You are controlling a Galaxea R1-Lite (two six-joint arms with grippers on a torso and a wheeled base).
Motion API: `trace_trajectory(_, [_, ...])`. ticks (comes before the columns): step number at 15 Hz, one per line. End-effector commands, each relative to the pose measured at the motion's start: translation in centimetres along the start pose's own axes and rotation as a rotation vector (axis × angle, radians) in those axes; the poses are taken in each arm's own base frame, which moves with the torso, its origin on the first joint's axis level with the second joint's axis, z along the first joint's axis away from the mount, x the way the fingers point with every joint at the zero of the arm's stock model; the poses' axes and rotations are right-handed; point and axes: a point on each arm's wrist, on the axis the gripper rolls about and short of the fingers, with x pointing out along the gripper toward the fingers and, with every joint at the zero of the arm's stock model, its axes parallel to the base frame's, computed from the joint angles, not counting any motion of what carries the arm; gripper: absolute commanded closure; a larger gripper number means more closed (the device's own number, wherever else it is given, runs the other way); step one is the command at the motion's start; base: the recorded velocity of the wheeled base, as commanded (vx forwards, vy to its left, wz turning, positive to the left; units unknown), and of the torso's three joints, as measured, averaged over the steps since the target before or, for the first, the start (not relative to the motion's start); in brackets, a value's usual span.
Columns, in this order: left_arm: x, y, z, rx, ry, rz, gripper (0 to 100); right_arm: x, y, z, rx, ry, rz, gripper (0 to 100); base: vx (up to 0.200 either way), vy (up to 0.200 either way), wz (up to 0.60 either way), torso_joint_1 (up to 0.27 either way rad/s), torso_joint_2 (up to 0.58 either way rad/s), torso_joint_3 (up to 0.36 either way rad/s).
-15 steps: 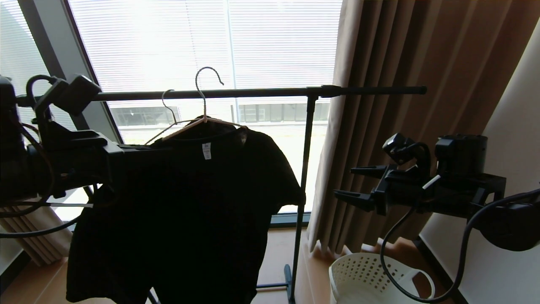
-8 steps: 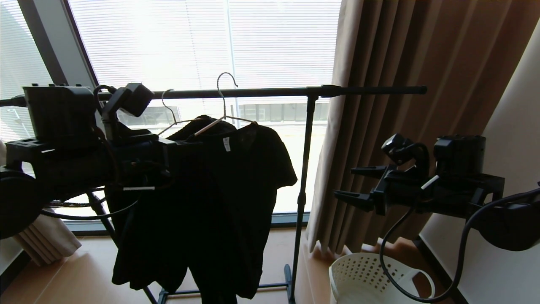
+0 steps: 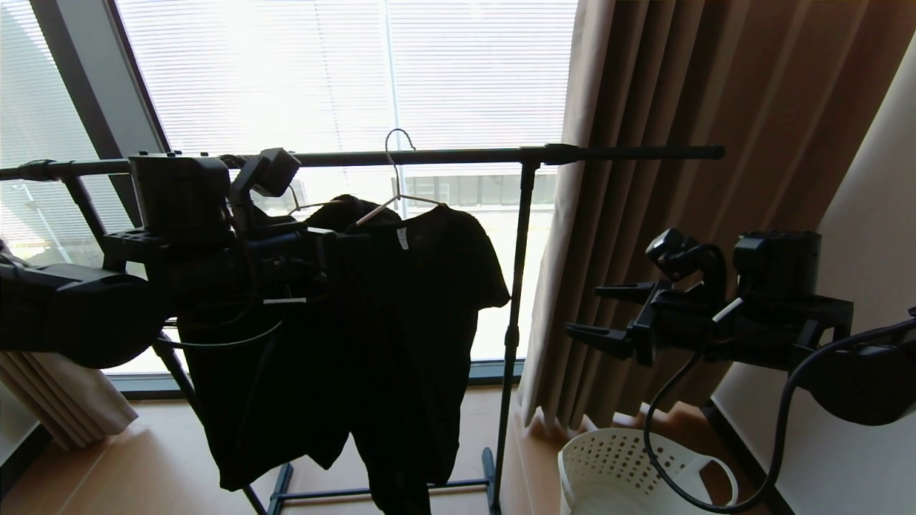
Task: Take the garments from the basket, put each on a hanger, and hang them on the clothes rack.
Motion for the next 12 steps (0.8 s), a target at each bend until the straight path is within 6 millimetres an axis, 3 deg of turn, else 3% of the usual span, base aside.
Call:
trace_trajectory(1, [1.0,0.4,-0.4,-0.008,-0.011,-0.002,100,0.0,0.0,-0.1,0.001,0.003,0.002,0,0.000,0.000,0.00,0.000,0.00,0.000])
trace_trajectory(12, [3.6,1.9,-1.6,-0.020,-0.063,-0.001,100,0.3,-0.1,-0.5,0.005,0.016,0.004,0,0.000,0.000,0.00,0.000,0.00,0.000])
